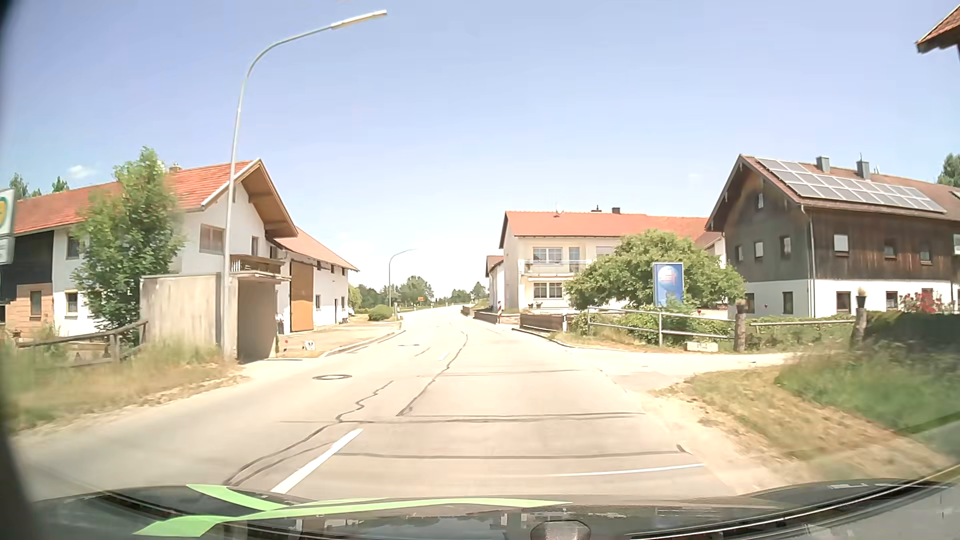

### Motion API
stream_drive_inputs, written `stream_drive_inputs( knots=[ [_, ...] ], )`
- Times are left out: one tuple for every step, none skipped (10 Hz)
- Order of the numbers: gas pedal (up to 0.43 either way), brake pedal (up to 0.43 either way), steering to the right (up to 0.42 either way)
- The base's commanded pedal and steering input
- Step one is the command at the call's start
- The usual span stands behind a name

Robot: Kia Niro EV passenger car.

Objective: Follow the waypoints while adhering to traffic rules and regulations

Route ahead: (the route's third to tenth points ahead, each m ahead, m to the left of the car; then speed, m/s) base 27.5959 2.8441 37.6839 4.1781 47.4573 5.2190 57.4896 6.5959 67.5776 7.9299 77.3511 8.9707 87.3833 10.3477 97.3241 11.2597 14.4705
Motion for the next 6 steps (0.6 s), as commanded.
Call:
stream_drive_inputs(
  knots=[
    [0.197, 0.0, -0.015],
    [0.209, 0.0, -0.016],
    [0.209, 0.0, -0.018],
    [0.189, 0.0, -0.019],
    [0.189, 0.0, -0.02],
    [0.189, 0.0, -0.022]
  ],
)
